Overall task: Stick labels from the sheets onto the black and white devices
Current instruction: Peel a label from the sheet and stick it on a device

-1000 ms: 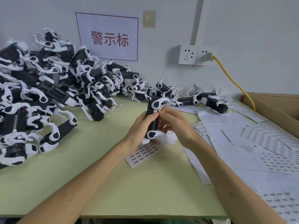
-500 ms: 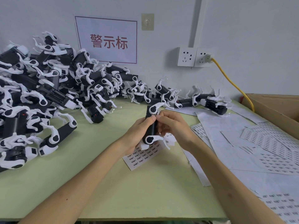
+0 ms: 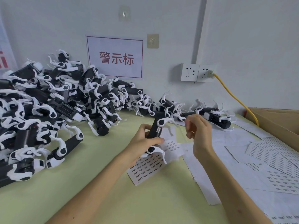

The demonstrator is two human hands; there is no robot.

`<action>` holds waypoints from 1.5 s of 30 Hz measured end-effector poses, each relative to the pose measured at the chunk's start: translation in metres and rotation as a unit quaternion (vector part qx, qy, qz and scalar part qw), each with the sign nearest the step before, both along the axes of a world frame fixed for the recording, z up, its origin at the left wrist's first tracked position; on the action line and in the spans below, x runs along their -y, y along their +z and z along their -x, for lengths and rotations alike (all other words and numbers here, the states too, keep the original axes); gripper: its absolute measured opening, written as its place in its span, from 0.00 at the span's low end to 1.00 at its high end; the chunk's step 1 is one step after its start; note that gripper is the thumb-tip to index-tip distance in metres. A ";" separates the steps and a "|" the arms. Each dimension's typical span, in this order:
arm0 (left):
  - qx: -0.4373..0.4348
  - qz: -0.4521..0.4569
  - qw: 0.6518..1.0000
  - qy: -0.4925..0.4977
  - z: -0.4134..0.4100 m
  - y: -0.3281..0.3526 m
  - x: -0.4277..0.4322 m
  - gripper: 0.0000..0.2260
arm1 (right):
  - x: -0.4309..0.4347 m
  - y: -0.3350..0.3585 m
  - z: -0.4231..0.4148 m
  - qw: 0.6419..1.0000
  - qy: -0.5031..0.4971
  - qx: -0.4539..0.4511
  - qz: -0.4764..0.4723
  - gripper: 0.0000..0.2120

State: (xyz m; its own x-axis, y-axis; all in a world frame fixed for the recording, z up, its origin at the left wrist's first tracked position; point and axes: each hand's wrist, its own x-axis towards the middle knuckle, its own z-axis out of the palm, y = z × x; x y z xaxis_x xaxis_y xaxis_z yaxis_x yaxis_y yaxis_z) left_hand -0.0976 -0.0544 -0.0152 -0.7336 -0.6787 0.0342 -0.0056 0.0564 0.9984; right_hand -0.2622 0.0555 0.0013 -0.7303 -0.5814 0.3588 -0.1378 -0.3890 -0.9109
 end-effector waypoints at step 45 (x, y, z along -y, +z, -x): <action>-0.239 -0.136 0.961 0.018 -0.008 0.009 0.009 0.18 | -0.020 0.002 0.047 0.902 0.167 0.398 0.025 0.23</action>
State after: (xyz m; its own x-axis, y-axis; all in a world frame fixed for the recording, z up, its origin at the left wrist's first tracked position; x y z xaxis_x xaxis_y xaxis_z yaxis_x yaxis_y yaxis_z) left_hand -0.0894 -0.0634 -0.0066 -0.6534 -0.7354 0.1796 0.4606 -0.1979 0.8653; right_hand -0.3096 0.0752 0.0033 -0.5558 -0.8140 -0.1690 0.6835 -0.3318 -0.6502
